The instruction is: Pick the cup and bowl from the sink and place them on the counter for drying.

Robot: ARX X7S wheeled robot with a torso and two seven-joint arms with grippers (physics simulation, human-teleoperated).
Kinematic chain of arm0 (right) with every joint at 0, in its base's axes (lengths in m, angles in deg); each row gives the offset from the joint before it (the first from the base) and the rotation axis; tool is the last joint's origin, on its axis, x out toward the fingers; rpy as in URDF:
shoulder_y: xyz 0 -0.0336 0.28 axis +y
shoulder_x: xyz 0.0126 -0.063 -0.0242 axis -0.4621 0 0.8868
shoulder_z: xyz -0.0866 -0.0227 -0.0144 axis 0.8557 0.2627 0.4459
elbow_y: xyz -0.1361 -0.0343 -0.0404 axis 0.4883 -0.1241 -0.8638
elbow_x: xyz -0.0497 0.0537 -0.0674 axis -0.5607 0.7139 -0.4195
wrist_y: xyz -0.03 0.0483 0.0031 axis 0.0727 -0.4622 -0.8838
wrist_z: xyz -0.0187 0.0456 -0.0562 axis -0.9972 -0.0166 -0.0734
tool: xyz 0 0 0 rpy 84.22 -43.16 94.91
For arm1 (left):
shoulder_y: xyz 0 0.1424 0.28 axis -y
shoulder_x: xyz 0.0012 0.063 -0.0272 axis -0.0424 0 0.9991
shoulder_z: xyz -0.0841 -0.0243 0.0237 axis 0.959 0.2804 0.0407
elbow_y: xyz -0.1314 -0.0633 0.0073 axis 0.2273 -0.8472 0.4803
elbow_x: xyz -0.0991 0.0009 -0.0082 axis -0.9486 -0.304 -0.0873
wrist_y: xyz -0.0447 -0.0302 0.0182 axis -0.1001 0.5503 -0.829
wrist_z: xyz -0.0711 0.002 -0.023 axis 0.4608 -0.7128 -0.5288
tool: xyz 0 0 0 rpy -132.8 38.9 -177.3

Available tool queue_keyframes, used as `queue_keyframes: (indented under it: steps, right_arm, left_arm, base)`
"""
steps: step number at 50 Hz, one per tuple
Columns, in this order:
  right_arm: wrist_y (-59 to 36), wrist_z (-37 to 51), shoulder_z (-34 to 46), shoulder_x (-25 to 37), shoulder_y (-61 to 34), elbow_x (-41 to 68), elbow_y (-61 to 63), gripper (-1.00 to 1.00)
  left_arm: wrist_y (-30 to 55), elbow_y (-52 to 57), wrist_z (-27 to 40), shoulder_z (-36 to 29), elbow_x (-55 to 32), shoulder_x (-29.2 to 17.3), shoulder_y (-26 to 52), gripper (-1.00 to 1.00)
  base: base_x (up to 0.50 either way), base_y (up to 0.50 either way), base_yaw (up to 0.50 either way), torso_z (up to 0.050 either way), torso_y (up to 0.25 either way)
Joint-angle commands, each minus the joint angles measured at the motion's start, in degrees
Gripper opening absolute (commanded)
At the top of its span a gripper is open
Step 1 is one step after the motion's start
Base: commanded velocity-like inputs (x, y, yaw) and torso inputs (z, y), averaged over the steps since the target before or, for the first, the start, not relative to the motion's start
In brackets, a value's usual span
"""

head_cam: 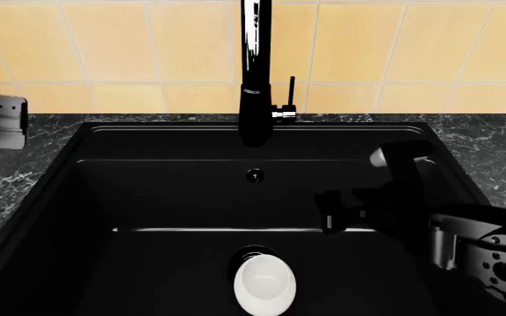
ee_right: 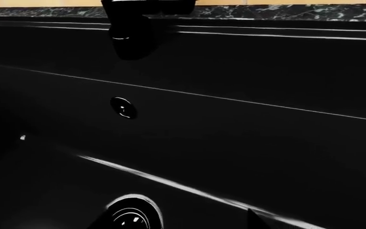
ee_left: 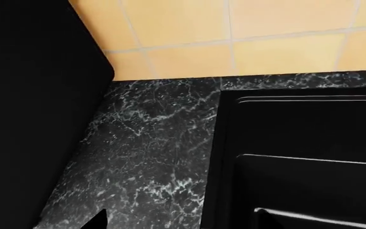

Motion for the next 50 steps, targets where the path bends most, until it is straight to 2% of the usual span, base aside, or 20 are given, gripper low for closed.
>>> queue_keyframes:
  steps: [1, 9, 17, 24, 31, 50]
  right_arm:
    - [-2.15, 1.50, 0.38, -0.46, -1.67, 0.74, -1.45, 1.00]
    - [-5.08, 3.78, -0.19, -1.21, -3.60, 2.85, -2.65, 1.00]
    - [-12.06, 4.03, 5.56, -2.40, -9.18, 1.77, -5.95, 1.00]
    - [-15.48, -1.42, 13.62, -5.70, -18.87, -2.58, -12.48, 1.00]
    - [-13.66, -9.27, 21.97, -10.62, -26.78, -8.55, -22.45, 1.00]
    - [-6.68, -13.93, 28.75, -15.40, -22.86, -13.26, -28.19, 1.00]
  left_arm:
    - [-1.38, 0.76, 0.39, 0.78, -2.24, 5.60, 2.81, 1.00]
    - [-3.16, 2.10, -1.22, 0.50, -1.96, 8.34, 2.89, 1.00]
    - [-4.17, 3.87, -0.10, 1.22, -4.70, 10.44, 2.30, 1.00]
    - [-5.56, 5.04, -1.52, 0.38, -3.72, 11.12, 0.15, 1.00]
    - [-6.41, 6.94, -1.07, 0.31, -4.54, 11.01, -1.81, 1.00]
    - [-8.09, 8.07, -1.69, 0.33, -4.17, 9.52, -3.33, 1.00]
  base:
    - [0.00, 0.00, 0.00, 0.000, 0.000]
    - [0.00, 0.00, 0.00, 0.000, 0.000]
    - [0.00, 0.00, 0.00, 0.000, 0.000]
    - [0.00, 0.00, 0.00, 0.000, 0.000]
    - [0.00, 0.00, 0.00, 0.000, 0.000]
    - [0.00, 0.00, 0.00, 0.000, 0.000]
